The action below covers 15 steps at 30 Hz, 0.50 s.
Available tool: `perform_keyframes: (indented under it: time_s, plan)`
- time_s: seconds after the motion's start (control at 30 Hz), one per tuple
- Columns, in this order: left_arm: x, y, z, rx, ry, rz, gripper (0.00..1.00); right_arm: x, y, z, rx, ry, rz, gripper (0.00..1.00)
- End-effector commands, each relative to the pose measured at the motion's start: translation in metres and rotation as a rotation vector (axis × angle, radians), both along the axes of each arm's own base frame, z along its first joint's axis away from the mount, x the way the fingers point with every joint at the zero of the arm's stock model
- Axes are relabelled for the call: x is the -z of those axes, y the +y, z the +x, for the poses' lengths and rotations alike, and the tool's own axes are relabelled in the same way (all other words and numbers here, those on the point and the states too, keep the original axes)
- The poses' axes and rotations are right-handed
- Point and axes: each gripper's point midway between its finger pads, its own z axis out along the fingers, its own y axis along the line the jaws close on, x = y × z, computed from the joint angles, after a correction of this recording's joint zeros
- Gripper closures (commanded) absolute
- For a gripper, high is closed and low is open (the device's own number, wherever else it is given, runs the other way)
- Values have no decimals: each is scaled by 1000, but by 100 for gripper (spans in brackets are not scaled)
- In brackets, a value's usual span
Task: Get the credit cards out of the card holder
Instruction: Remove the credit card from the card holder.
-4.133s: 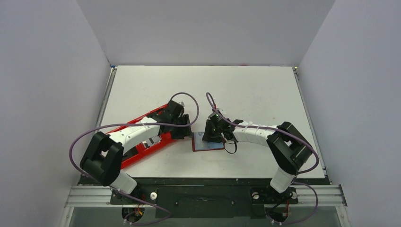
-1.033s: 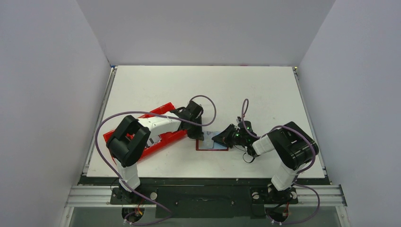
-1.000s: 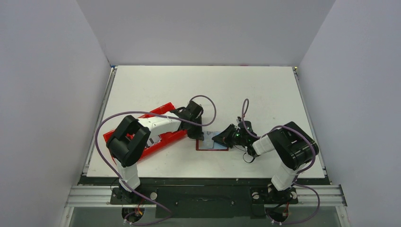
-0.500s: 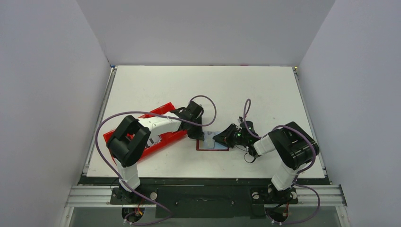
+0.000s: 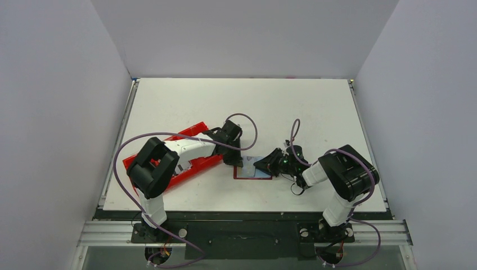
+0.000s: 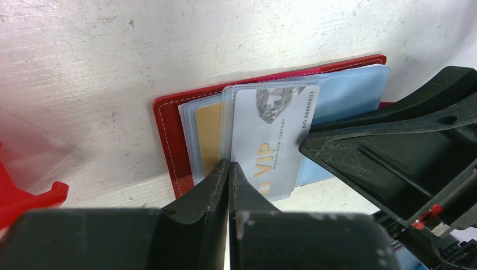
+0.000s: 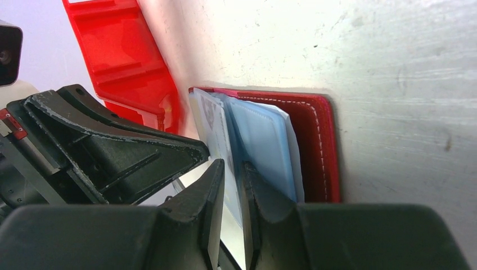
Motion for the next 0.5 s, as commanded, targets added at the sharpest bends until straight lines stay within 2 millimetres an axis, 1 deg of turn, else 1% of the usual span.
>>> perform_keyframes:
  time_s: [0.0,0.27,0.37,0.47]
  plan:
    - [29,25,-10,-16,40,130,100,-9,2,8,15,-51,35,86]
    - [30,26,-10,-17,43,135,100,-10,0,8,26,-54,31,86]
    - [30,26,-10,-17,43,135,100,-10,-1,8,30,-54,32,94]
    - [31,26,-11,-17,44,135,100,-11,-1,8,30,-58,32,98]
